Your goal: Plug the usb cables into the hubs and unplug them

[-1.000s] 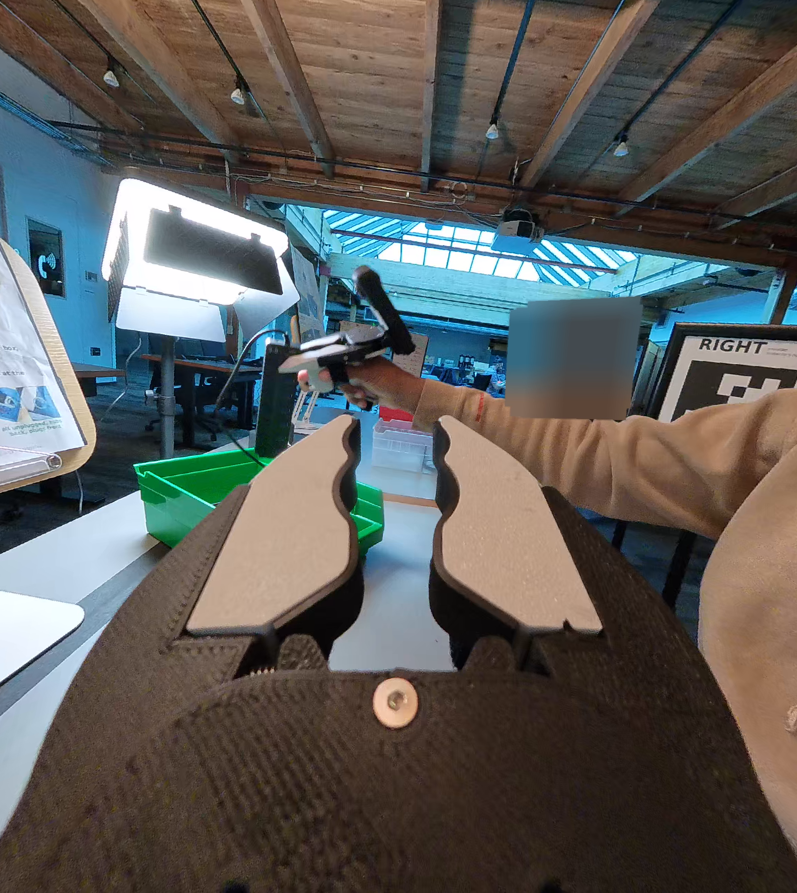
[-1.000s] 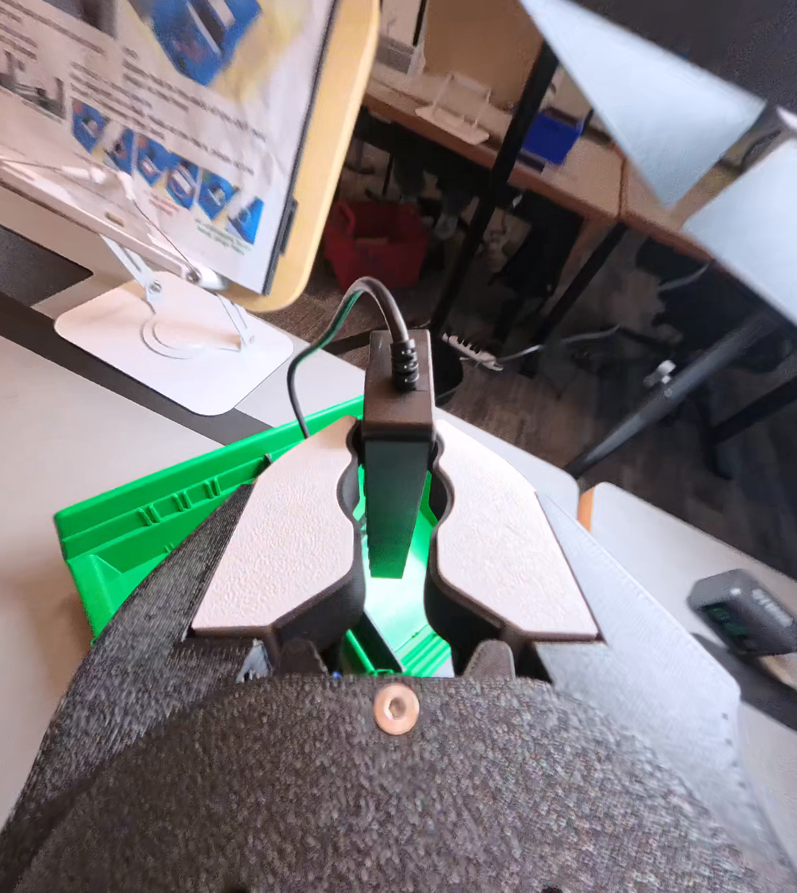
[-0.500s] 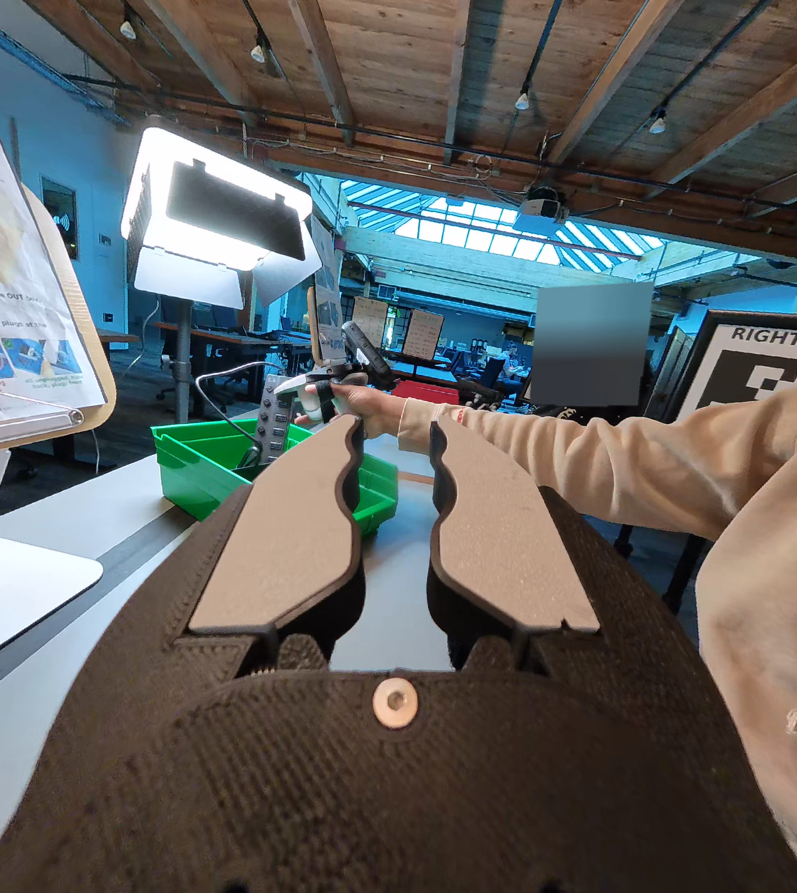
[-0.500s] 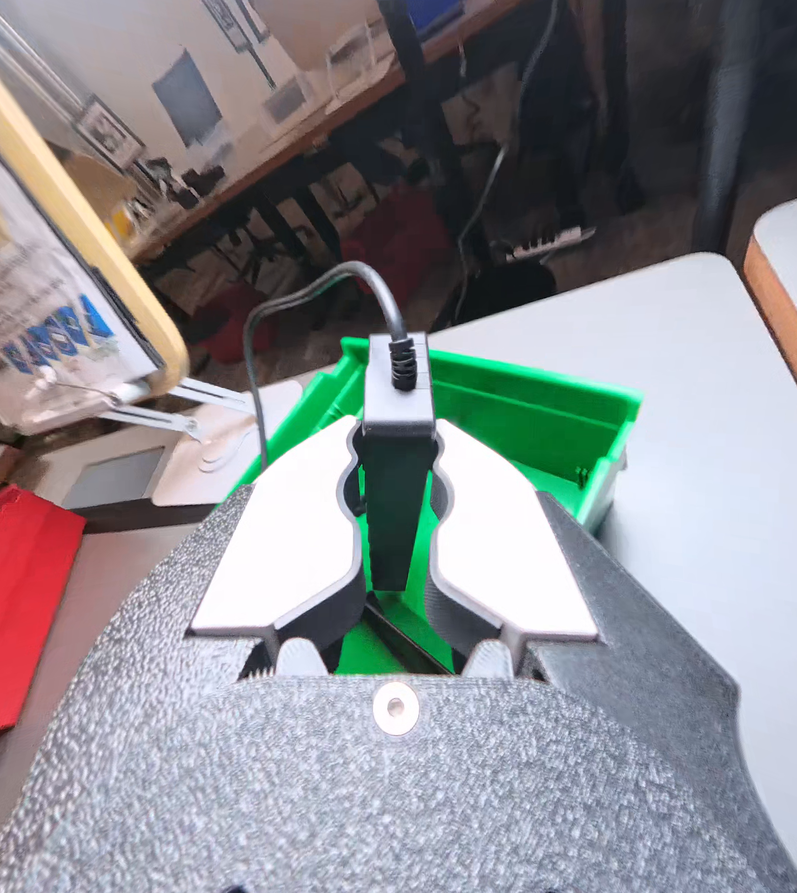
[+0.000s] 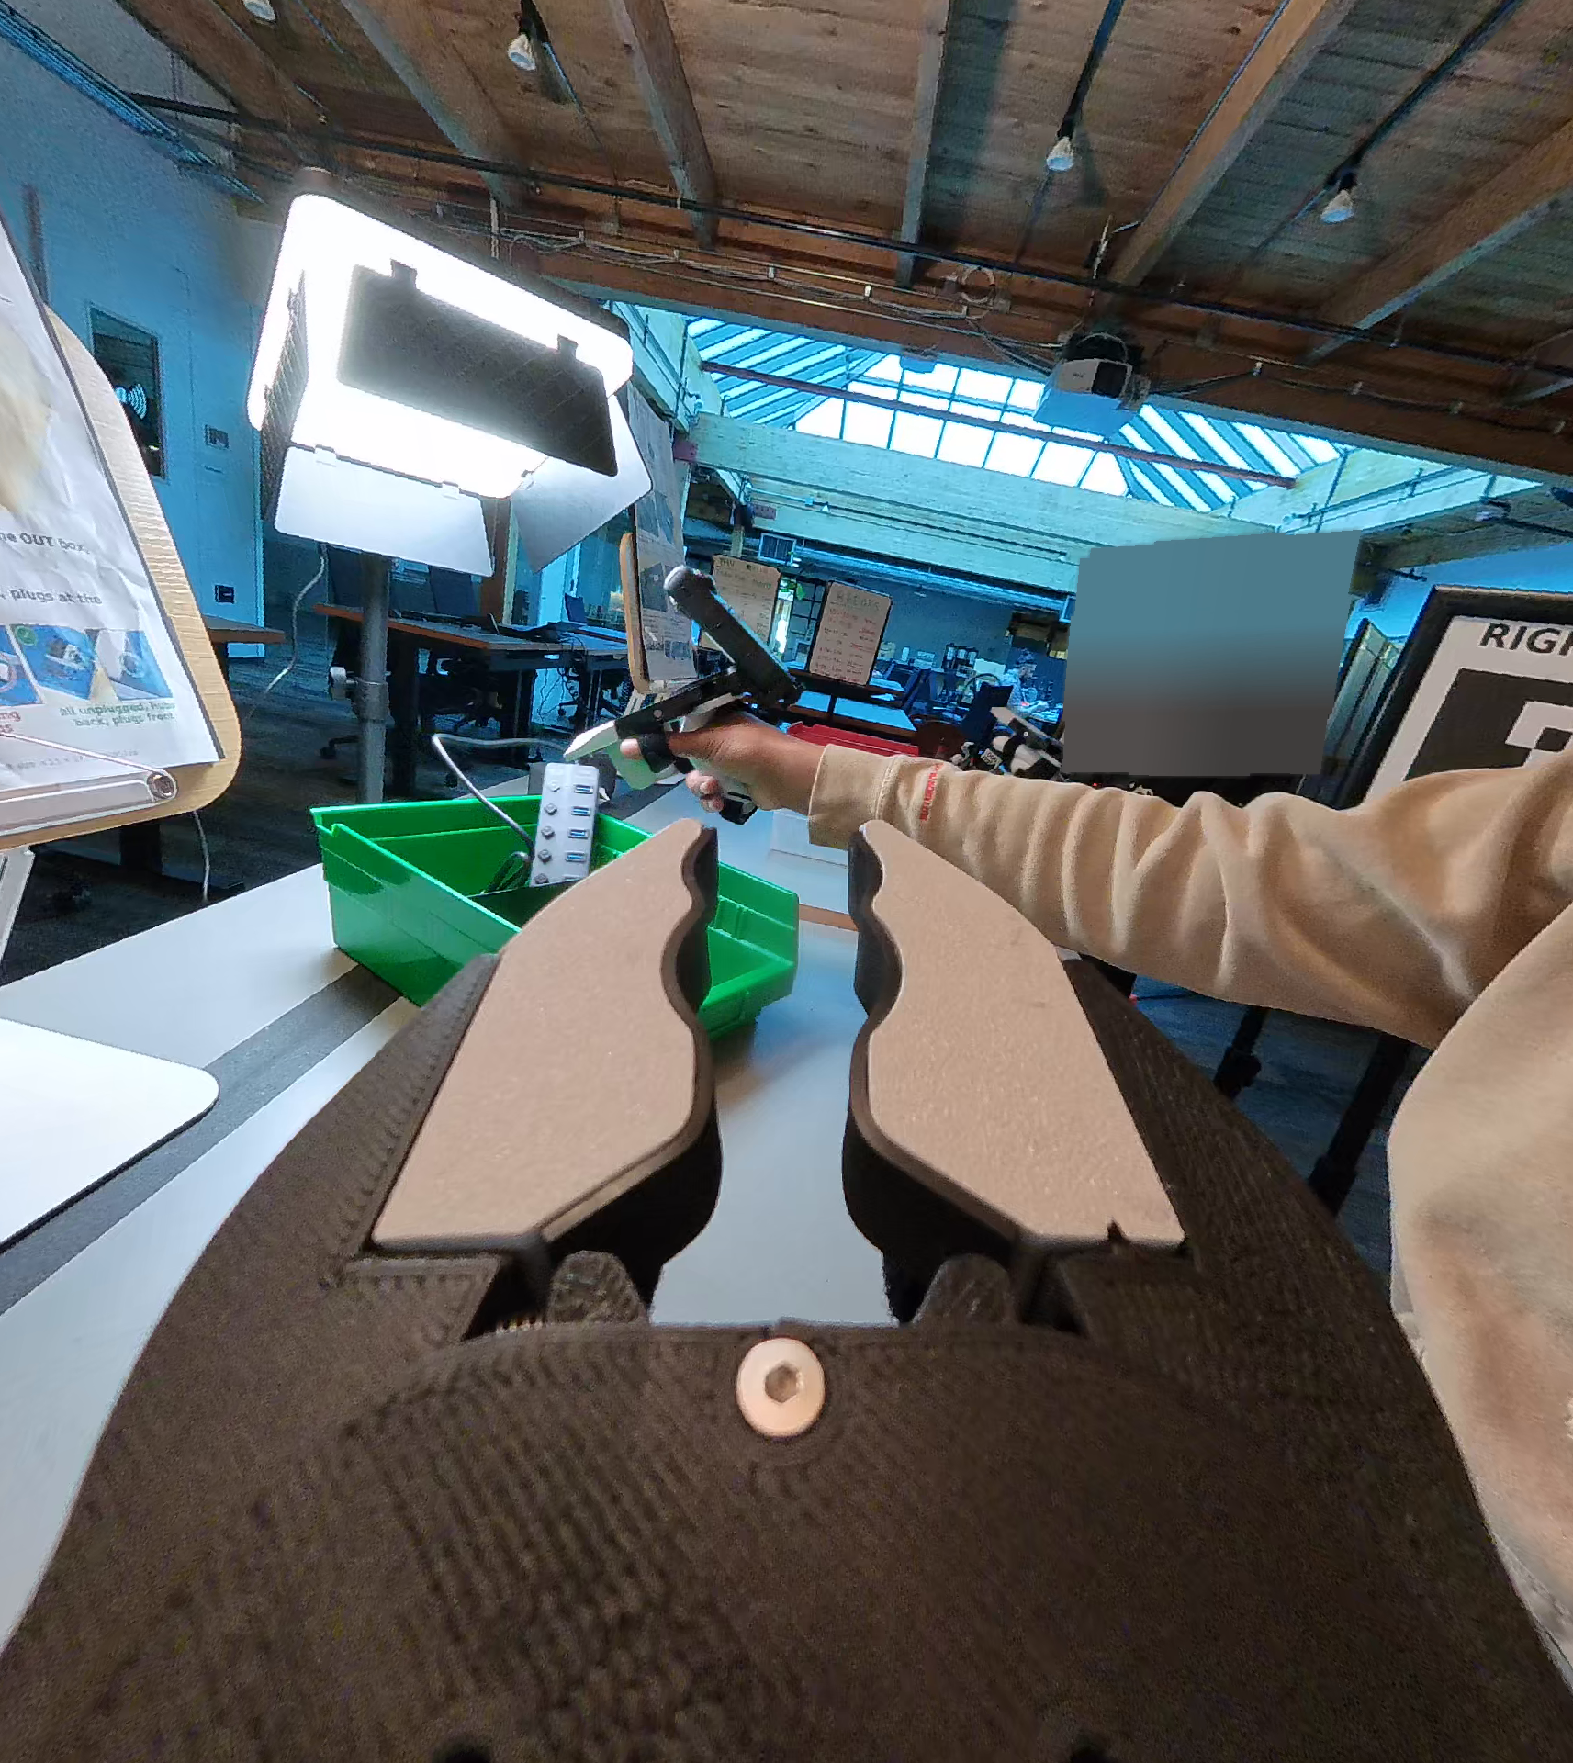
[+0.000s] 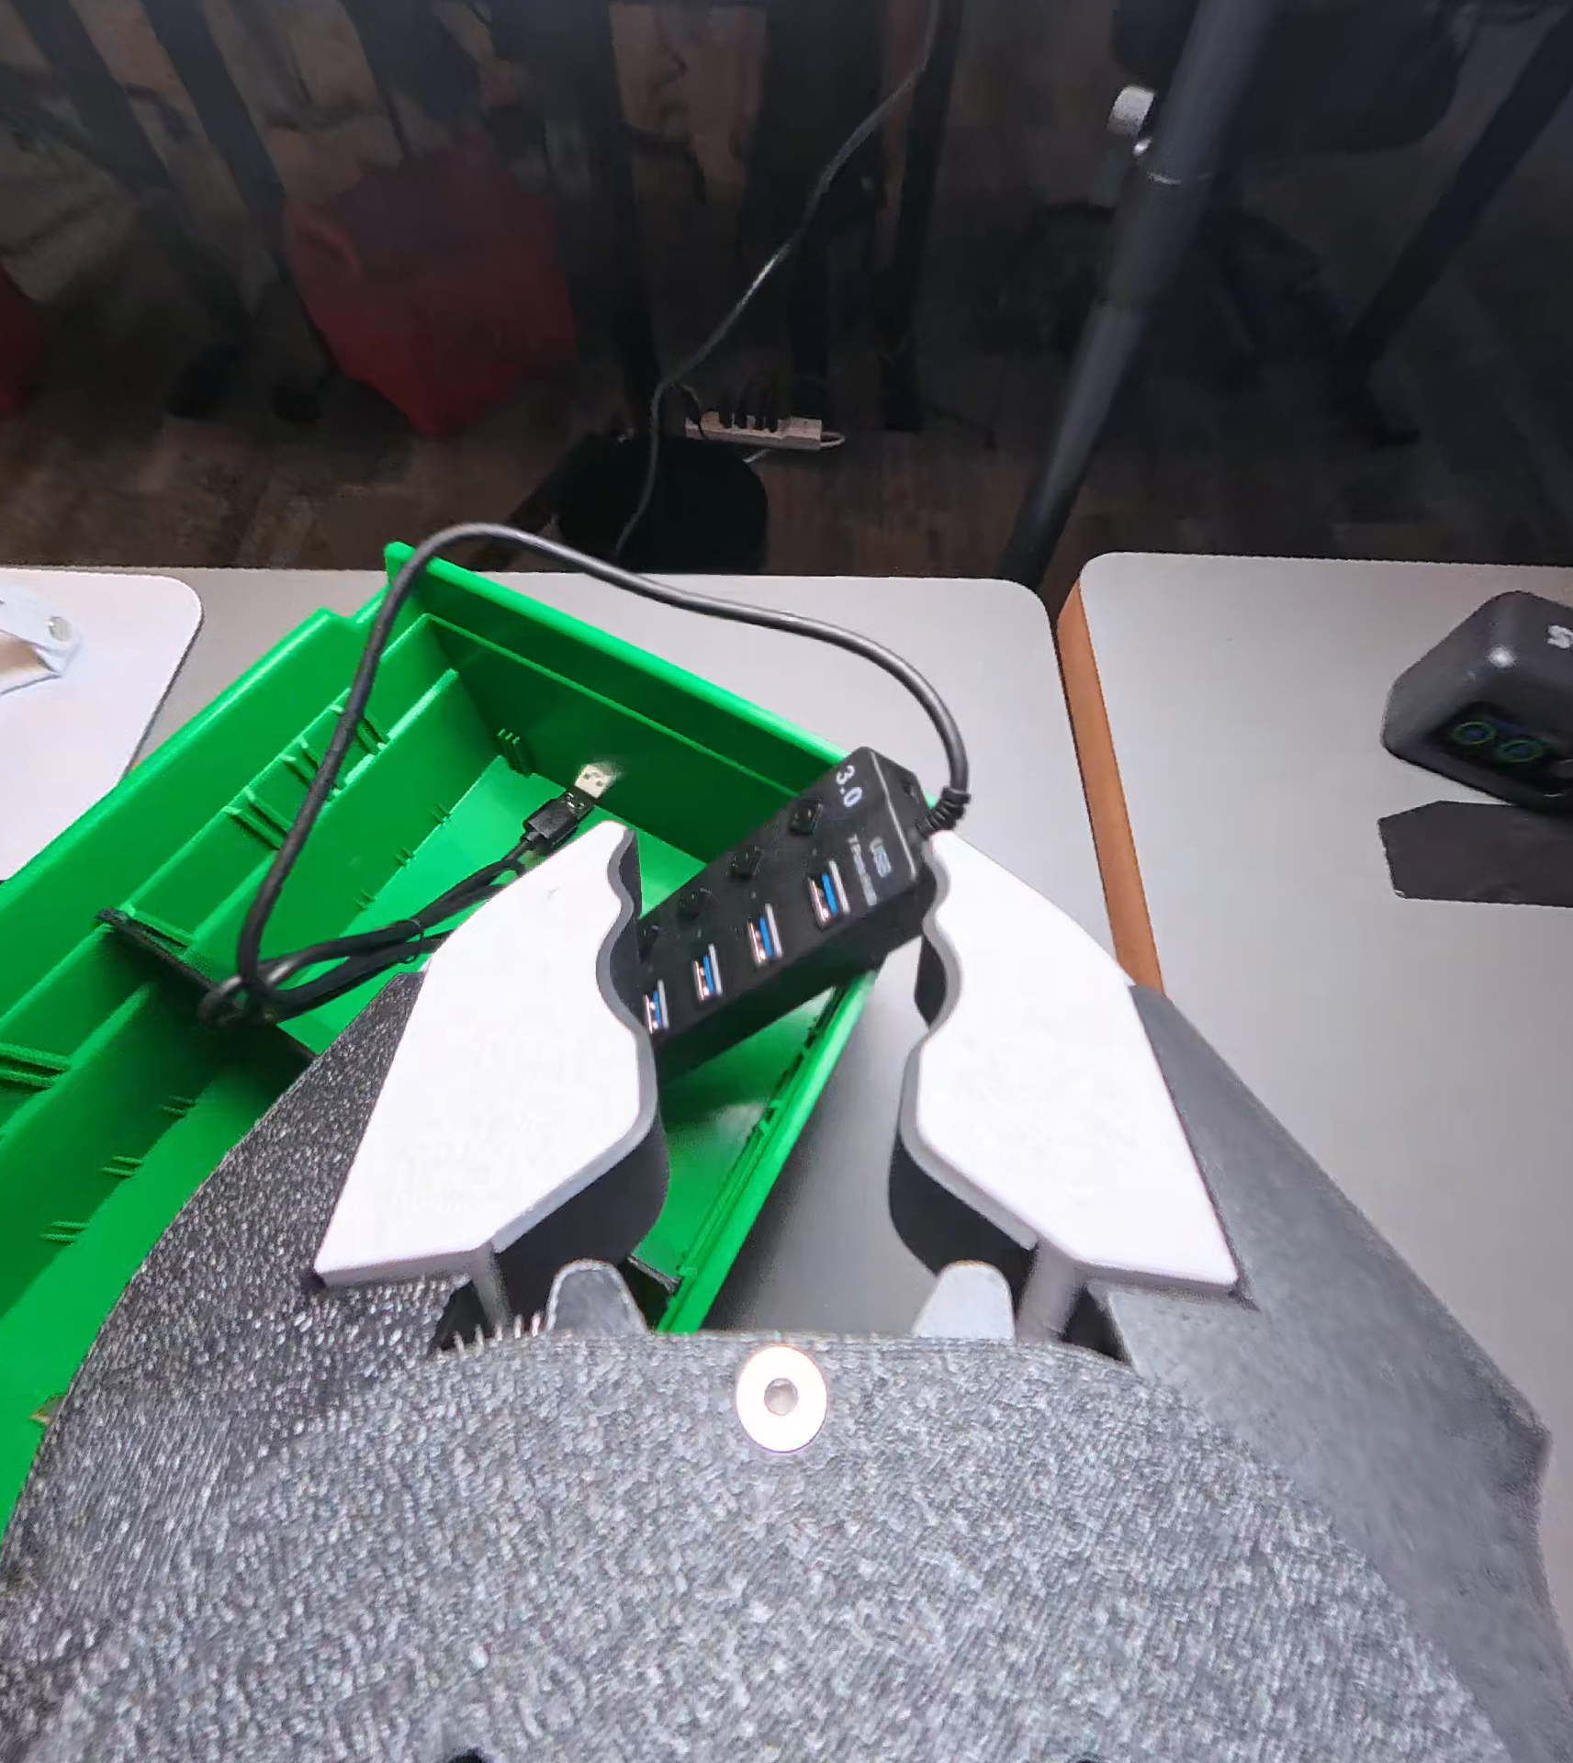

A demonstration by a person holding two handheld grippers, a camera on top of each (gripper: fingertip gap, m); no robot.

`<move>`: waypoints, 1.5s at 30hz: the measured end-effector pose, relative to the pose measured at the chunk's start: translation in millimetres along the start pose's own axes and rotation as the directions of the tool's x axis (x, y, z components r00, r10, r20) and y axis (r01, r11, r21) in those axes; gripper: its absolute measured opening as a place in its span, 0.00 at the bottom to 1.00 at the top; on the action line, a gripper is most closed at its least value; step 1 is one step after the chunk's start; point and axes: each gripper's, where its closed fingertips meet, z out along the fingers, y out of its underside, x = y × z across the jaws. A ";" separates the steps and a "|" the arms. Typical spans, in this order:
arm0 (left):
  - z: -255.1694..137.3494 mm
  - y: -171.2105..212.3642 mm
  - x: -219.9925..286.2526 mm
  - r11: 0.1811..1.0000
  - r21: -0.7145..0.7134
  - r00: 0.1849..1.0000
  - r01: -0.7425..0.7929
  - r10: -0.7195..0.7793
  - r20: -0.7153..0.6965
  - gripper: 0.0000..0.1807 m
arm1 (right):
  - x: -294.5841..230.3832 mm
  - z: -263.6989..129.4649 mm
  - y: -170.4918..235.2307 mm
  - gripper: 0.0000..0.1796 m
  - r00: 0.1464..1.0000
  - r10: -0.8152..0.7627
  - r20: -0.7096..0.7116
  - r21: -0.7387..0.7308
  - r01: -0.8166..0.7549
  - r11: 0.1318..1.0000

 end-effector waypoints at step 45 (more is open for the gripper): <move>-250.9 -0.3 -140.4 0.840 -0.415 0.230 0.349 0.353 0.907 0.35 | -266.3 -126.9 87.5 0.32 0.813 -0.391 0.431 0.490 0.153 0.858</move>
